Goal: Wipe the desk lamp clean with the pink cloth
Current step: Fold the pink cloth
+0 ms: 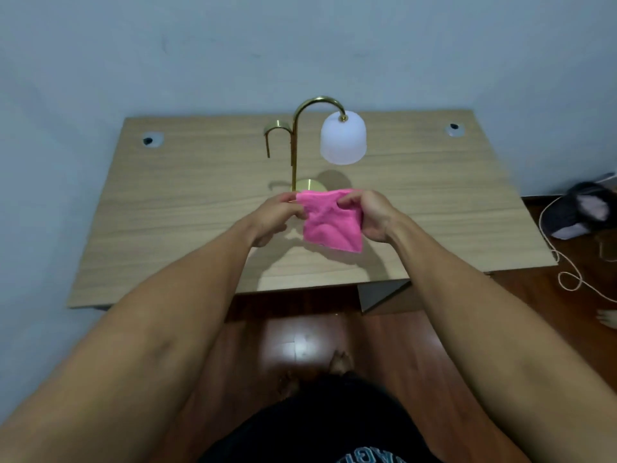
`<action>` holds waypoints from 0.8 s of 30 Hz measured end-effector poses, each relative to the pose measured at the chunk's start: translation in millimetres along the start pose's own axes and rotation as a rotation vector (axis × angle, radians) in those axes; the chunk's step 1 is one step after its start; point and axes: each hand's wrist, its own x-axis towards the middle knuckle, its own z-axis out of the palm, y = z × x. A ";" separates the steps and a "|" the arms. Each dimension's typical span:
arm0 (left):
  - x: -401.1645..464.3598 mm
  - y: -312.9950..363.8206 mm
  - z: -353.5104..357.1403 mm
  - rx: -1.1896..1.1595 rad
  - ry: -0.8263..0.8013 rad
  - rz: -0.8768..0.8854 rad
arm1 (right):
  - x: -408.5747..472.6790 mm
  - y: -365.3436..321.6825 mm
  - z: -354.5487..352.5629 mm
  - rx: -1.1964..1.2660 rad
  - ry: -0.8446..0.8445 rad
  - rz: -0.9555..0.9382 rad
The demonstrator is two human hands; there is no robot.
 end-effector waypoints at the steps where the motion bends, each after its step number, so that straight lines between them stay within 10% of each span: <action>1: -1.2 1.5 1.8 -0.015 -0.023 0.007 | -4.0 -3.2 -1.2 -0.038 -0.009 0.004; 24: 47.7 43.4 158.7 -0.190 0.099 0.020 | -32.4 -20.8 -167.2 -0.563 0.303 -0.299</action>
